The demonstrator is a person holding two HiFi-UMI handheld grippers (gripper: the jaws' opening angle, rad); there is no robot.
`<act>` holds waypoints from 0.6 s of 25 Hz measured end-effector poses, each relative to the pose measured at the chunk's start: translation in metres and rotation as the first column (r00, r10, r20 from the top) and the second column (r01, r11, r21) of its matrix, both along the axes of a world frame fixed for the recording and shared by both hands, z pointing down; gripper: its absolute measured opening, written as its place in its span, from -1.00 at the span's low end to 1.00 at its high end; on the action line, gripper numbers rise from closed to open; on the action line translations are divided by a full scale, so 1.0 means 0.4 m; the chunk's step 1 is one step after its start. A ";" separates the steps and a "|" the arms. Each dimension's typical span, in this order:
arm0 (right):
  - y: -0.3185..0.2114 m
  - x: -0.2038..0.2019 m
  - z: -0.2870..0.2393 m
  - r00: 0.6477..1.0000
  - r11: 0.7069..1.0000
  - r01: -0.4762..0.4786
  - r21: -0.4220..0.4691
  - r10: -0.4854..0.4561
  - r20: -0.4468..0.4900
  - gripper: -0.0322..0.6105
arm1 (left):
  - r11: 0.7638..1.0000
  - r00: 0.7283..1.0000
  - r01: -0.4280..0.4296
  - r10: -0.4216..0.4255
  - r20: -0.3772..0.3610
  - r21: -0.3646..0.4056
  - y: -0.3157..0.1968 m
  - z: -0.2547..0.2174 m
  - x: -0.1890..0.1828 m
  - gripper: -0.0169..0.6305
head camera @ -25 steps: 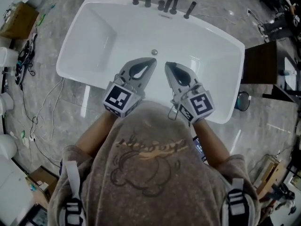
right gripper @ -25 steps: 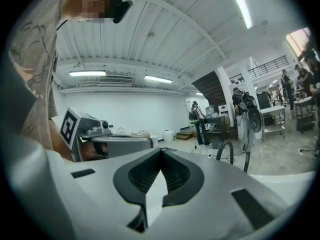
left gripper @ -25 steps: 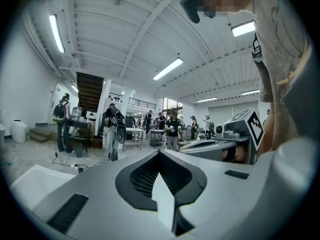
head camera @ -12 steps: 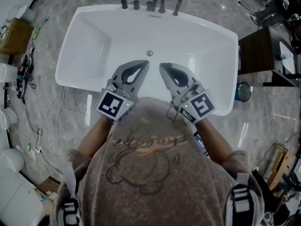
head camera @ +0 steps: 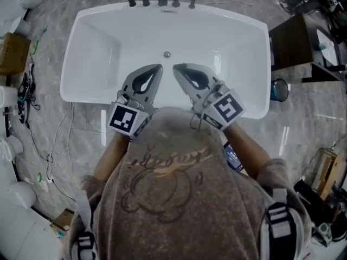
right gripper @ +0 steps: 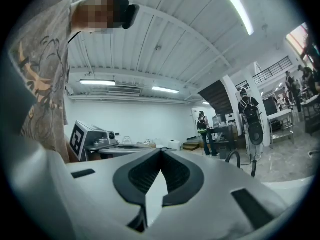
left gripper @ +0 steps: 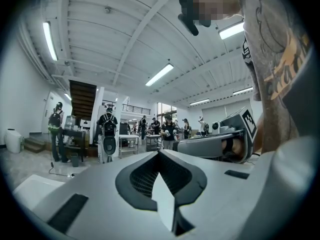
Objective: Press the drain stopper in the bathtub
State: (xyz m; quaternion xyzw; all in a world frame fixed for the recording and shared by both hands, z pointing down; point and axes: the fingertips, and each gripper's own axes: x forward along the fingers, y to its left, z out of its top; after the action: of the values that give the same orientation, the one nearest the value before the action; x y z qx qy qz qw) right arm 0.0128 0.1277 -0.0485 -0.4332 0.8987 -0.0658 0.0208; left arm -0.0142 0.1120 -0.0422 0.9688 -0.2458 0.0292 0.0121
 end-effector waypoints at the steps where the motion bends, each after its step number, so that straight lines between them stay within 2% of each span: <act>1: 0.002 -0.003 -0.002 1.000 1.000 0.007 0.002 -0.007 0.001 -0.90 | 1.000 1.000 0.003 -0.003 0.000 -0.004 0.002 0.001 -0.003 -0.95; 15: 0.047 -0.044 0.000 0.997 0.997 0.079 -0.004 -0.079 -0.003 -0.90 | 1.000 1.000 0.022 -0.022 -0.012 -0.017 0.039 0.011 -0.021 -0.95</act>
State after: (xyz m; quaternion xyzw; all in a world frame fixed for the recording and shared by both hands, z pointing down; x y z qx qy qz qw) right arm -0.0048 0.1467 -0.0483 -0.3976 0.9149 -0.0676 0.0163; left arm -0.0226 0.1276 -0.0376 0.9660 -0.2563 0.0250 0.0223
